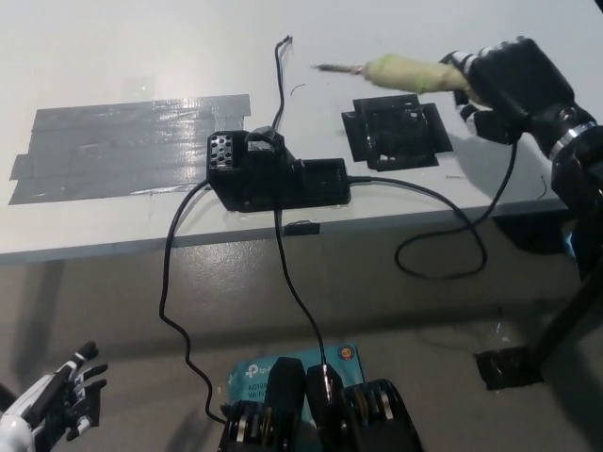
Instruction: The robot uses its right hand to grab and lift the soldering gun kept on the middle of the table and puts it in its base
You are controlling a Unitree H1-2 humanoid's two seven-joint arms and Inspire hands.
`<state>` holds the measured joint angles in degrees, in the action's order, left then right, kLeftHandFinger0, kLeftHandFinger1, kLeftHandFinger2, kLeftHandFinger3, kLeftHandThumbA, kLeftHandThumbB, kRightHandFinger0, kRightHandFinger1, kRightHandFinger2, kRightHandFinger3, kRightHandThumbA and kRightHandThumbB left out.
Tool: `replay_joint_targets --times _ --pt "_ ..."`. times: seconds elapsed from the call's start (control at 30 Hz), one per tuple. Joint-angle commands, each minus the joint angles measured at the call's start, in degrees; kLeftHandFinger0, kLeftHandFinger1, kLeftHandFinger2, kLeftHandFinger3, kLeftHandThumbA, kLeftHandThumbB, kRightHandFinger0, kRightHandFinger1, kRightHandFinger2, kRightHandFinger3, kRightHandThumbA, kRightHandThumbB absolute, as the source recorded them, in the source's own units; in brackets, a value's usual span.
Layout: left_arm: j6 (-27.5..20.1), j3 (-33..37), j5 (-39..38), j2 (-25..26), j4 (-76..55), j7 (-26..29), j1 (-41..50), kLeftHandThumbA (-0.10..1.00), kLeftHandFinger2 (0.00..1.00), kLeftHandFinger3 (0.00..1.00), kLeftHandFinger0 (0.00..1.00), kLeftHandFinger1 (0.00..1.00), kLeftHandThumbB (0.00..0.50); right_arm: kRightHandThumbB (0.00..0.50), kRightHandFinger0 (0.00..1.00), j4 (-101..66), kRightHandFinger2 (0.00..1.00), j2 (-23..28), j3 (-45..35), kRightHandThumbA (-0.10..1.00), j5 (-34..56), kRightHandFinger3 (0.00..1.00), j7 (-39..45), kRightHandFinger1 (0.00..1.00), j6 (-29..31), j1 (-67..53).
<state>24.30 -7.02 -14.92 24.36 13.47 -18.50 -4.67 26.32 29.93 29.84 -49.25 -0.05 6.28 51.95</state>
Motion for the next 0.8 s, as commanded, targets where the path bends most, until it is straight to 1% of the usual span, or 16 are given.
replay_joint_targets --times 0.0,0.03,0.07,0.1,0.13,0.17,0.2,0.27,0.37,0.4,0.47,0.53,0.57,0.6,0.63,0.77 --pt "-1.2 0.1 1.0 2.3 -0.5 -0.9 -0.4 0.81 1.0 1.0 0.91 0.99 0.141 0.213 0.0 -2.9 0.41 2.7 0.2 -0.1 -1.5 0.01 0.6 0.08 6.6 4.3" --pt "-1.5 0.3 1.3 2.4 -0.3 -1.1 -0.4 0.82 1.0 1.0 0.92 0.99 0.139 0.201 0.0 -3.5 0.42 2.9 0.0 -0.1 -0.8 0.01 1.9 0.09 7.2 4.3" --pt "-1.5 0.2 1.0 2.3 -0.1 -1.2 -0.4 0.81 1.0 1.0 0.92 0.99 0.147 0.188 0.0 -4.1 0.38 3.0 0.3 -0.1 -1.0 0.15 2.2 0.07 8.4 4.4" --pt "-1.5 0.2 1.0 2.3 -0.1 -1.2 -0.4 0.81 1.0 1.0 0.92 0.99 0.149 0.156 0.0 -3.9 0.32 3.0 0.3 -0.1 -1.2 0.14 1.9 0.02 9.1 4.5" --pt "-1.5 0.2 1.1 2.3 -0.2 -1.2 -0.3 0.81 1.0 1.0 0.93 1.0 0.152 0.16 0.0 -3.3 0.28 2.8 0.5 -0.1 -1.3 0.21 1.5 0.0 10.0 4.7" --pt "-1.4 0.2 1.1 2.4 -0.2 -1.2 -0.3 0.81 1.0 1.0 0.93 1.0 0.152 0.133 0.0 -3.0 0.24 2.7 0.5 -0.1 -1.2 0.24 1.6 0.0 10.3 4.8" --pt "-1.5 -0.1 0.8 2.3 -0.1 -1.3 -0.2 0.8 1.0 1.0 0.94 1.0 0.142 0.119 0.0 -1.7 0.22 2.5 0.8 -0.1 -1.7 0.4 0.7 0.0 11.7 5.2" --pt "-0.9 -0.1 0.7 2.3 -0.5 -1.4 -0.1 0.8 1.0 1.0 0.96 1.0 0.138 0.134 0.0 -1.1 0.04 2.4 1.1 -0.1 -2.7 0.36 -1.0 0.0 13.1 5.3" --pt "-1.0 -0.1 0.7 2.4 -0.4 -1.5 -0.1 0.8 1.0 1.0 0.94 1.0 0.138 0.114 0.0 -0.8 0.02 2.2 0.9 -0.1 -3.0 0.31 -0.8 0.0 13.9 5.4" --pt "-1.2 0.0 0.9 2.5 -0.1 -1.4 -0.2 0.8 1.0 1.0 0.93 1.0 0.147 0.088 0.0 -1.6 0.0 2.2 0.7 -0.1 -2.8 0.14 -1.0 0.0 14.8 5.4" --pt "-0.9 0.0 0.9 2.3 0.1 -1.3 -0.4 0.8 1.0 1.0 0.93 1.0 0.153 0.039 0.0 -1.3 0.01 1.7 0.3 -0.1 -2.3 0.02 -1.0 0.0 15.6 5.6" --pt "-1.0 0.0 0.8 2.3 0.3 -1.5 -0.4 0.8 1.0 1.0 0.93 0.99 0.146 0.018 0.0 0.2 0.1 1.4 0.6 -0.1 -2.9 0.04 -1.8 0.0 16.6 6.2" --pt "-1.3 0.0 0.7 2.4 0.4 -1.7 -0.4 0.8 1.0 1.0 0.93 0.99 0.145 0.017 0.0 0.5 0.11 1.3 0.8 -0.1 -3.5 0.04 -1.8 0.0 17.0 6.5" --pt "-0.9 -0.1 0.5 2.3 0.2 -1.7 -0.4 0.8 1.0 1.0 0.93 0.99 0.15 0.054 0.0 1.3 0.11 1.2 1.0 -0.1 -4.0 0.04 -2.8 0.0 18.0 6.8" --pt "-0.8 -0.2 0.5 2.3 0.0 -1.6 -0.4 0.8 1.0 1.0 0.93 0.98 0.158 0.058 0.0 2.1 0.1 0.9 1.1 -0.1 -4.4 0.07 -3.1 0.0 18.3 7.0" --pt "-1.0 -0.2 1.0 2.0 0.1 -1.2 -0.1 0.81 1.0 1.0 0.89 0.95 0.166 0.051 0.0 4.1 0.39 -0.1 1.4 -0.1 -5.3 0.01 -2.1 0.07 17.7 7.6"
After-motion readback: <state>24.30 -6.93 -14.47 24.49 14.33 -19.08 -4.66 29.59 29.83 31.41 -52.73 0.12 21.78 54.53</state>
